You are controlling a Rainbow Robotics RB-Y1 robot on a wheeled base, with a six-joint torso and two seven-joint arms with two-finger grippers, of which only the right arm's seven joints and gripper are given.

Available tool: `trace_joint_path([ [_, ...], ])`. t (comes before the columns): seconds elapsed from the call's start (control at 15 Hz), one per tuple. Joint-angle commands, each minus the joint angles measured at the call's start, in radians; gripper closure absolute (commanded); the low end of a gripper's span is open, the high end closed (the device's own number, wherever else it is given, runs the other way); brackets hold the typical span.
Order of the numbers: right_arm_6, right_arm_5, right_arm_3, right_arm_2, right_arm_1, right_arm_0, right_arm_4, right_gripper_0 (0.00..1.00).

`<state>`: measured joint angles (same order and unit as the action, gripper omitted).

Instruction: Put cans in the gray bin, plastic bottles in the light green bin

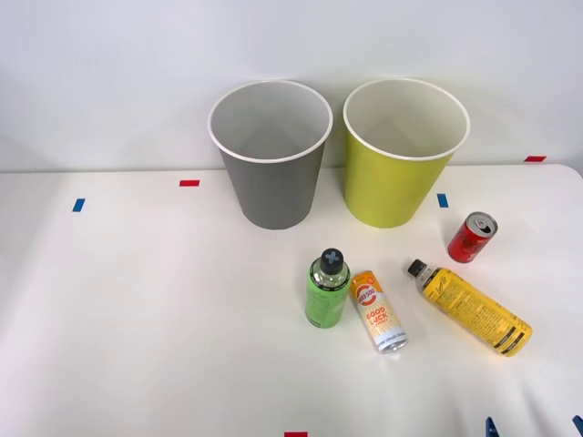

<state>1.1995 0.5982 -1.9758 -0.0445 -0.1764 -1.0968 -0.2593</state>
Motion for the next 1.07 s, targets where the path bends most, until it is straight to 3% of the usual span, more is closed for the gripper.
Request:
trace_joint_path([
  [0.07,0.000,0.000,0.000,0.000,0.000,0.000,0.000,0.00],
  [1.07,0.000,0.000,0.000,0.000,0.000,0.000,0.000,0.00],
])
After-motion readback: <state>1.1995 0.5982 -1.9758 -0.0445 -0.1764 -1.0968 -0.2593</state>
